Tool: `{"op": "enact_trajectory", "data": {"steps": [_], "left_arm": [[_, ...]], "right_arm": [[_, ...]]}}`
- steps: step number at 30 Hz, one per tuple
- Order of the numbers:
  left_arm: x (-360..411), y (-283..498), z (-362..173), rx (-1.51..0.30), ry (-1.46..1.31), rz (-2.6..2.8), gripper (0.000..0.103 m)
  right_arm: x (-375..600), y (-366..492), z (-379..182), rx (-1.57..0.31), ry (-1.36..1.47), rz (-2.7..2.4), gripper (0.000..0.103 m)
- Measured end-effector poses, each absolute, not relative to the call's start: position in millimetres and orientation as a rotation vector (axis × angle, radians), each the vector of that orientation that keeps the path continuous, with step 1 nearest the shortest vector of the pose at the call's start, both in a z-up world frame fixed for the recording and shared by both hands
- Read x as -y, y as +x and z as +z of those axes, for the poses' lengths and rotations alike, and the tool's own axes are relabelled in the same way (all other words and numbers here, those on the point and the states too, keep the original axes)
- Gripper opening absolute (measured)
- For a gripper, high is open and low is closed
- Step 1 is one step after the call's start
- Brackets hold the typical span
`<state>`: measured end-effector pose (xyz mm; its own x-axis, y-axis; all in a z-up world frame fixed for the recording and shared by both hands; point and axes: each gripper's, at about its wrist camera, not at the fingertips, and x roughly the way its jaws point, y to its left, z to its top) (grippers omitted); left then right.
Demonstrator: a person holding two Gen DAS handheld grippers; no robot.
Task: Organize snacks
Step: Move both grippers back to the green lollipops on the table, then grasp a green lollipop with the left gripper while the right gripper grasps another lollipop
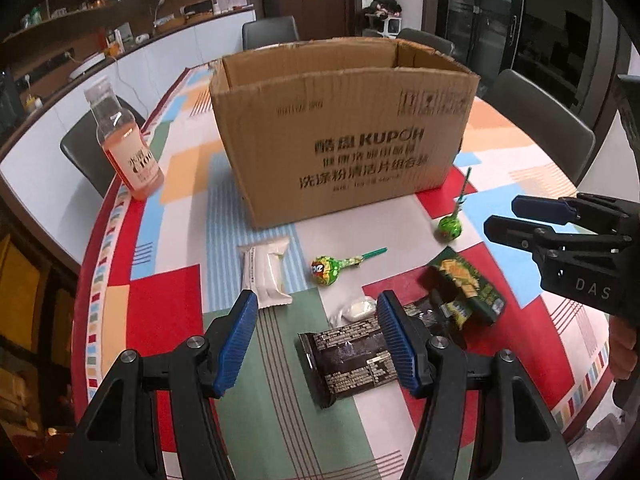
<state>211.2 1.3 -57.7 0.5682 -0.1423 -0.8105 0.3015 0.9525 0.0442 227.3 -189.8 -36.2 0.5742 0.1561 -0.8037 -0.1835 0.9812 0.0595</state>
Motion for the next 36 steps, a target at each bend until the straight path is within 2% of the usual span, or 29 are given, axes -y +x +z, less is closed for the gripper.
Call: {"op": "enact_trajectory", "data": {"steps": [7, 20, 23, 36], "left_arm": [[-0.7, 230.0, -74.7, -0.953, 0.178, -0.285, 0.060], [5.4, 265.5, -105.1, -1.002, 0.148, -0.339, 0.044], [5.5, 272.9, -111.5, -1.023, 0.130, -0.347, 0.038], [9.9, 290.5, -126.8, -1.066, 0.091, -0.371, 0.026]], "right_arm": [[193.3, 245.1, -59.1, -1.000, -0.010, 0.180, 0.046], [193.5, 267.4, -81.6, -1.044, 0.003, 0.168, 0.045], [193.8, 273.0, -86.2, -1.056, 0.006, 0.167, 0.040], [195.2, 283.0, -99.0, -1.086, 0.025, 0.178, 0.027]]}}
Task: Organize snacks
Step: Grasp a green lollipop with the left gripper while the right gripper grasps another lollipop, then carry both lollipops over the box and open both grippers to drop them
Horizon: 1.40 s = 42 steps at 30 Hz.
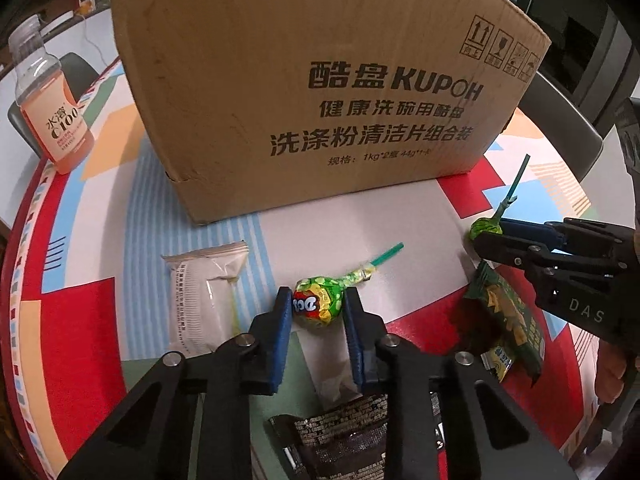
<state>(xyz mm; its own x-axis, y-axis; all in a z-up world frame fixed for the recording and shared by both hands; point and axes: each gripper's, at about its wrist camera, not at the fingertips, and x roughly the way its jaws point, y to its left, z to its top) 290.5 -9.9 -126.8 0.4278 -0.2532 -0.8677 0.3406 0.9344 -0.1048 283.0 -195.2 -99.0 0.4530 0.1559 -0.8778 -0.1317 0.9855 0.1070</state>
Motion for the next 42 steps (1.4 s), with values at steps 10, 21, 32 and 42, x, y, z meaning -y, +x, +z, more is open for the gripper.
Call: {"op": "enact_trajectory", "data": {"steps": [10, 21, 32, 42], "left_arm": [[12.2, 285.3, -118.0, -1.043, 0.084, -0.376, 0.025], [6.1, 261.0, -82.8, -0.961, 0.080, -0.367, 0.025], [3.0, 237.0, -28.7, -0.826, 0.057, -0.363, 0.025], [3.3, 232.0, 20.9, -0.695, 0.038, -0.362, 0.025]], "right_arm": [[191.4, 277.7, -91.0, -1.065, 0.034, 0.198, 0.026], [190.4, 265.0, -65.2, -1.003, 0.039, 0.218, 0.026], [188.9, 243.8, -19.2, -0.871, 0.031, 0.243, 0.026], [187.1, 238.4, 23.7, -0.747, 0.045, 0.267, 0.026]]}}
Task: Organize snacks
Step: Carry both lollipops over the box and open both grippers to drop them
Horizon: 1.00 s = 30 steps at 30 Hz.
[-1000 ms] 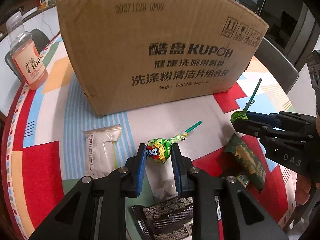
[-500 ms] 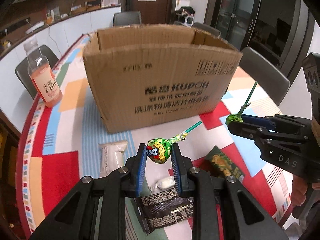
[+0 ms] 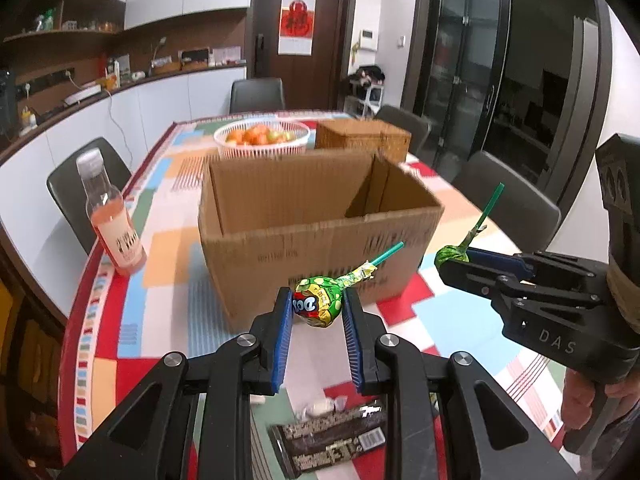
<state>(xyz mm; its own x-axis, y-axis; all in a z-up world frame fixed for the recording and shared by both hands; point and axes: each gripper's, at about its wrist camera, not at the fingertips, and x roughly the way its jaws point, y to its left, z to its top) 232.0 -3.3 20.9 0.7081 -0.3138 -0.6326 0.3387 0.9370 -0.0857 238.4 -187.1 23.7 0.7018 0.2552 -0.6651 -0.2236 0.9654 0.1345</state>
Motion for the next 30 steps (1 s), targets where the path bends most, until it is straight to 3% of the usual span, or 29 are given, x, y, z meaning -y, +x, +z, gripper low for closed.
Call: {"op": "enact_trajectory", "data": {"steps": [16, 30], "left_arm": [[-1.6, 257.9, 66.9, -0.582, 0.038, -0.336, 0.025], [-4.4, 311.5, 74.0, -0.613, 0.035, -0.309, 0.025]], "right_arm": [[185.1, 264.1, 78.7, -0.592, 0.060, 0.277, 0.026], [180.3, 316.8, 88.3, -0.604, 0.050, 0.266, 0.026]]}}
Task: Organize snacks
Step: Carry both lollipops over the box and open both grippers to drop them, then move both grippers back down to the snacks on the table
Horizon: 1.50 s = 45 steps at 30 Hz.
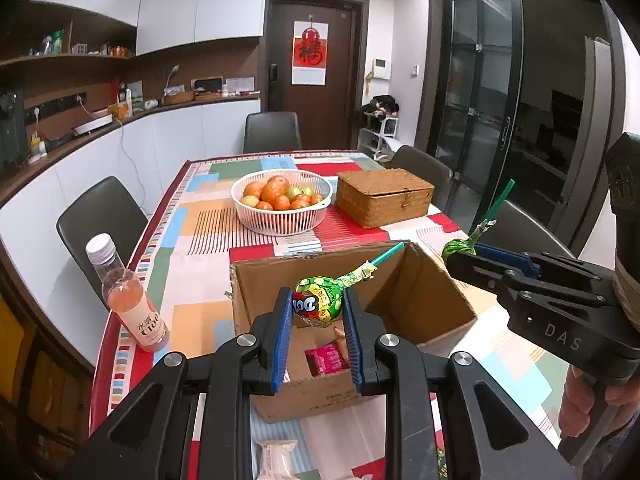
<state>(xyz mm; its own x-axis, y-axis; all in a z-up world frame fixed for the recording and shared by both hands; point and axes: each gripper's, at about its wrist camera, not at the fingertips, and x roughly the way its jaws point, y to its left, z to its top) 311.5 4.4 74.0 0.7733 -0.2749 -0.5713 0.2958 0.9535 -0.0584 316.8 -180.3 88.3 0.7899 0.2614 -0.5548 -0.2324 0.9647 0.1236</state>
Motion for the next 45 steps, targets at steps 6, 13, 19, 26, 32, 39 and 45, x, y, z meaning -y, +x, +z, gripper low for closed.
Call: {"op": "enact_trajectory", "data": {"steps": [6, 13, 19, 26, 32, 39, 45], "left_arm": [[-6.2, 338.5, 65.0, -0.662, 0.036, -0.298, 0.025], [-3.5, 360.5, 52.4, -0.710, 0.040, -0.278, 0.028], [-11.2, 351.2, 50.7, -0.710, 0.031, -0.262, 0.044], [-21.7, 317.4, 55.0, -0.683, 0.043, -0.237, 0.046], [-28.5, 285.2, 61.3, -0.658, 0.055, -0.225, 0.049], [-23.6, 248.6, 55.5, -0.656, 0.098, -0.249, 0.053], [-11.1, 223.5, 36.5, -0.683, 0.163, -0.267, 0.054]], "right_arm": [[178.4, 343.8, 76.2, -0.664, 0.061, 0.261, 0.026], [177.2, 364.3, 61.3, -0.724, 0.091, 0.260, 0.026], [175.5, 361.5, 60.9, -0.729, 0.090, 0.225, 0.045], [159.8, 329.1, 69.8, -0.670, -0.004, 0.246, 0.045], [151.5, 304.8, 69.7, -0.670, -0.017, 0.287, 0.045], [154.3, 274.4, 60.6, -0.692, -0.029, 0.306, 0.045], [161.7, 248.9, 44.3, -0.734, -0.064, 0.302, 0.045]]}}
